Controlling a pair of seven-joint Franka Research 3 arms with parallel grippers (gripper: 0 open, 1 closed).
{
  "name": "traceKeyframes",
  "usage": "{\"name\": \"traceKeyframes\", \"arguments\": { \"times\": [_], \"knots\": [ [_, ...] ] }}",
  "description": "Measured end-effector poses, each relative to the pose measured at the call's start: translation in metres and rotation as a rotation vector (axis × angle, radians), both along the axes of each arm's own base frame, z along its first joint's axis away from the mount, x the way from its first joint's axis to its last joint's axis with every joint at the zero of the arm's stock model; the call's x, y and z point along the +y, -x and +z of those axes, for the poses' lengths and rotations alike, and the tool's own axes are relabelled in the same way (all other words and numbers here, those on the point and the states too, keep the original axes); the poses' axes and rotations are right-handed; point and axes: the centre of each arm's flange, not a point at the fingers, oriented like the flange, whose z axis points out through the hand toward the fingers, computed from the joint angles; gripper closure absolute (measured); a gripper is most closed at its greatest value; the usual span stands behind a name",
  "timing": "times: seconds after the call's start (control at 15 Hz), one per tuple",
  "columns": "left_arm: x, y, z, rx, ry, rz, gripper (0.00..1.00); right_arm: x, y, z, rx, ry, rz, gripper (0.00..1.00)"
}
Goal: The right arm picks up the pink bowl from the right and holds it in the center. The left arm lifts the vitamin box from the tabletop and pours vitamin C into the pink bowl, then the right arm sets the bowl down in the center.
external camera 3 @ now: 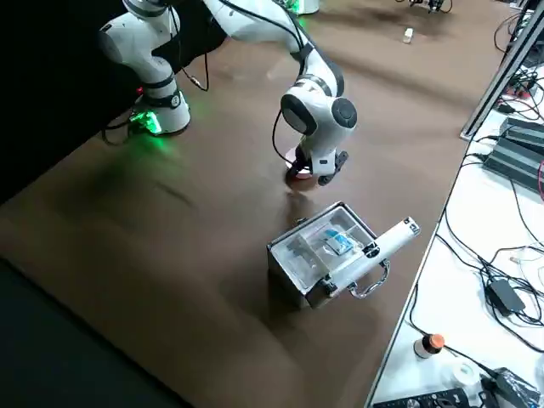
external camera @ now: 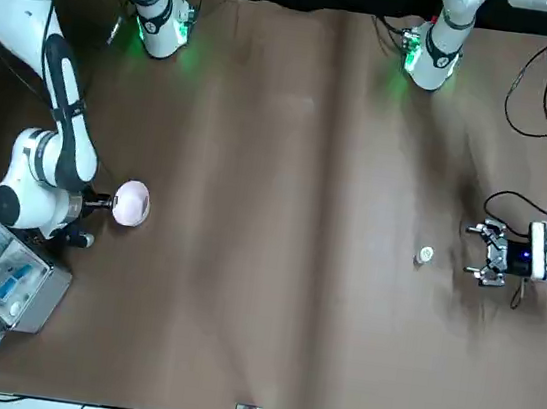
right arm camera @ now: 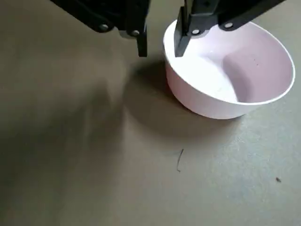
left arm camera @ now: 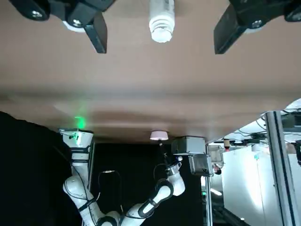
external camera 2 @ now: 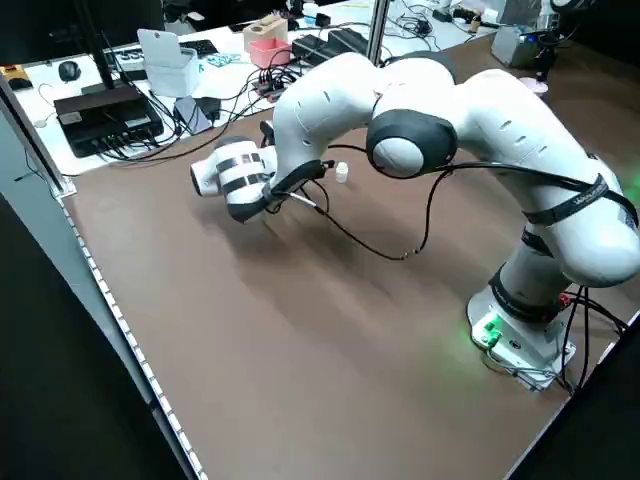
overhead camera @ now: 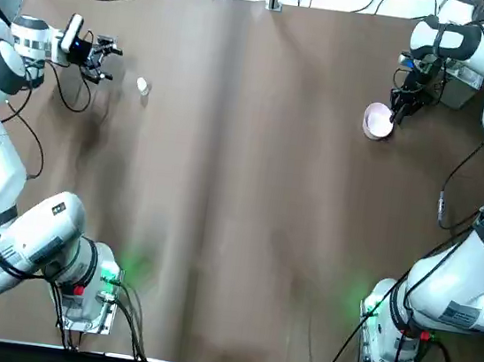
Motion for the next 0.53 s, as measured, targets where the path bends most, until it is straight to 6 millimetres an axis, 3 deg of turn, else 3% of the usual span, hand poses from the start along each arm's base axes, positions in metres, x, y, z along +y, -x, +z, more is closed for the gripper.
{"name": "traceKeyframes", "arguments": {
  "times": [0.53],
  "knots": [
    [-0.041, 0.004, -0.051, -0.078, 0.056, -0.060, 0.00, 0.002, 0.002, -0.013, 0.007, -0.001, 0.002, 0.76]
  ]
}}
